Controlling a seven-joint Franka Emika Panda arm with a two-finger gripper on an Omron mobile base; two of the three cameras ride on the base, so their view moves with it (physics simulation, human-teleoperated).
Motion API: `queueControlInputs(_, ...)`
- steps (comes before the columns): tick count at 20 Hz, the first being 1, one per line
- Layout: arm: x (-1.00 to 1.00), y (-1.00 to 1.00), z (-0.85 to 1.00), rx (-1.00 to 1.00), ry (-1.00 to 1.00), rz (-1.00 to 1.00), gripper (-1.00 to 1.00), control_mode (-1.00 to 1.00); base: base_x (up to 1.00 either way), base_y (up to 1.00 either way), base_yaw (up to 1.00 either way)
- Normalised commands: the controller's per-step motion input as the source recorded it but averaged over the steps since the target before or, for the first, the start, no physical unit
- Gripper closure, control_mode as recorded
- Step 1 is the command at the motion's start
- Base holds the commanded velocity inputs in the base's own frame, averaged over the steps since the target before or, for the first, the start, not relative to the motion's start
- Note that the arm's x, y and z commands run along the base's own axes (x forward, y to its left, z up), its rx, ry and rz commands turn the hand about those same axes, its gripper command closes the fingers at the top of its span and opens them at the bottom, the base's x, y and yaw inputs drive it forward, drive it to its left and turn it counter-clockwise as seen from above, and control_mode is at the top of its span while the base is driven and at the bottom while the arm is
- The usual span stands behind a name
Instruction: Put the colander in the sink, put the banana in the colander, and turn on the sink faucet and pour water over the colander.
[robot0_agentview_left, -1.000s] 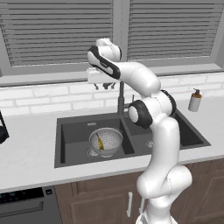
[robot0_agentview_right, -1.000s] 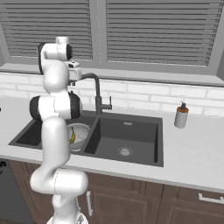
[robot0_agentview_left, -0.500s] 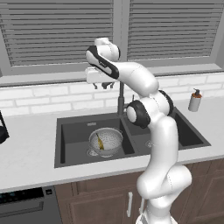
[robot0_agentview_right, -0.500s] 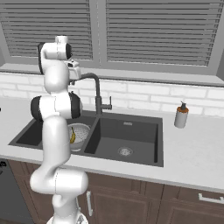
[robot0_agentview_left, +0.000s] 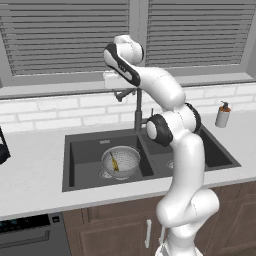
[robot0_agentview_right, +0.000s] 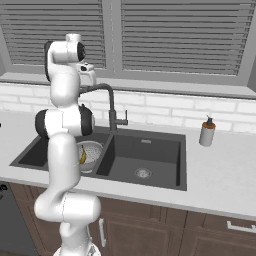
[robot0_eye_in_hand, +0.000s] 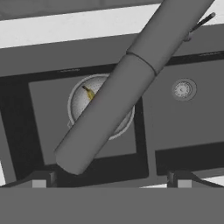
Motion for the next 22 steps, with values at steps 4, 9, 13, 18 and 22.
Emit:
queueControlInputs(4, -0.08, -0.01, 0.30, 0.00, 0.00, 0.00, -1.00, -1.00, 0.00, 0.00, 0.00)
queueControlInputs(9, -0.11, -0.12, 0.32, 0.00, 0.00, 0.00, -1.00, -1.00, 0.00, 0.00, 0.00)
queueControlInputs(13, -0.32, -0.81, 0.21, 0.01, 0.00, 0.00, -1.00, -1.00, 0.00, 0.00, 0.00)
queueControlInputs(18, -0.62, -1.00, 0.00, 0.04, -0.01, 0.00, -1.00, -1.00, 0.00, 0.00, 0.00)
queueControlInputs(22, -0.86, -1.00, -0.13, 0.05, -0.12, 0.01, -1.00, -1.00, 0.00, 0.00, 0.00)
